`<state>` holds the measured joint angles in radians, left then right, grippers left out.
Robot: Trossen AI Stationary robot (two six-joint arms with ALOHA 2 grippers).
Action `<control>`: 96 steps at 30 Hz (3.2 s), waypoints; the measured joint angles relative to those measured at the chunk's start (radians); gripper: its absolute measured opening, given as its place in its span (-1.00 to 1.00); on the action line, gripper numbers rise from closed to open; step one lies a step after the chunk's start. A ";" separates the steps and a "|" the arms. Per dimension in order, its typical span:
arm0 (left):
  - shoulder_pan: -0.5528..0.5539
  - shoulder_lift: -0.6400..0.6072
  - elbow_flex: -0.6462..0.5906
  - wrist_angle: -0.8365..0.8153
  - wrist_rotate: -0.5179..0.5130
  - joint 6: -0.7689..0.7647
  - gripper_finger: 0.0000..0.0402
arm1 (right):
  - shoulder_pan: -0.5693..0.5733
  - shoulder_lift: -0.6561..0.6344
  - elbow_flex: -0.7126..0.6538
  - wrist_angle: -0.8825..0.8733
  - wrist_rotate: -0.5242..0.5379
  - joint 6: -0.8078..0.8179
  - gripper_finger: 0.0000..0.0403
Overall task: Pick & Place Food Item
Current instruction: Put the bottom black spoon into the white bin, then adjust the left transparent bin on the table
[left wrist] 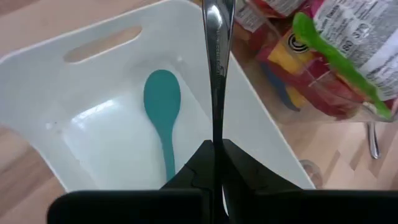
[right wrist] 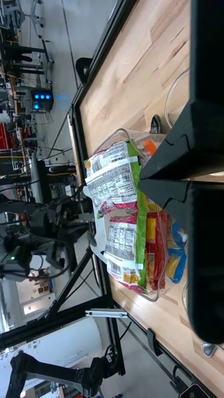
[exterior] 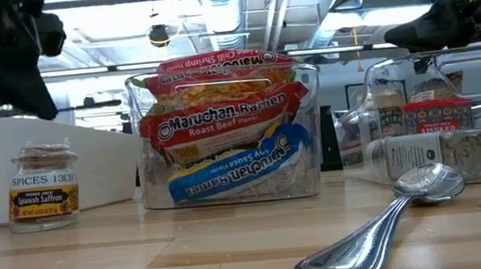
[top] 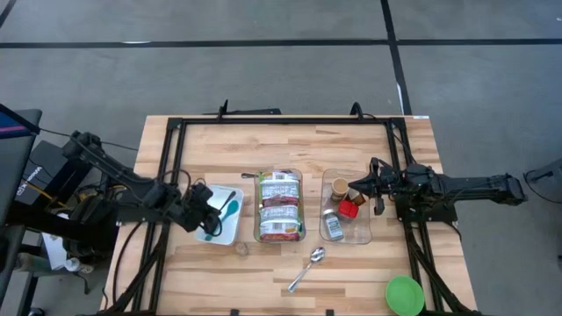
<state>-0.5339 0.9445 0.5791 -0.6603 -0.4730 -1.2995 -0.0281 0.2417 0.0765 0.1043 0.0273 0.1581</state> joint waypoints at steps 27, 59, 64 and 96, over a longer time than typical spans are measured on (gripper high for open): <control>0.001 0.000 -0.197 0.208 0.067 -0.045 -0.97 | 0.000 0.000 0.000 0.000 0.000 0.000 -1.00; 0.078 0.086 -0.200 0.262 0.171 -0.045 -0.91 | 0.000 0.000 0.000 0.000 0.000 0.000 -1.00; 0.078 0.086 -0.200 0.261 0.180 -0.045 -0.90 | 0.000 0.000 0.000 0.000 0.000 0.000 -1.00; 0.078 -0.088 -0.200 0.408 0.200 0.061 -0.65 | 0.000 0.000 0.000 -0.001 0.000 0.000 -1.00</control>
<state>-0.4557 0.8562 0.3795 -0.2525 -0.2731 -1.2380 -0.0284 0.2417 0.0765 0.1036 0.0277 0.1581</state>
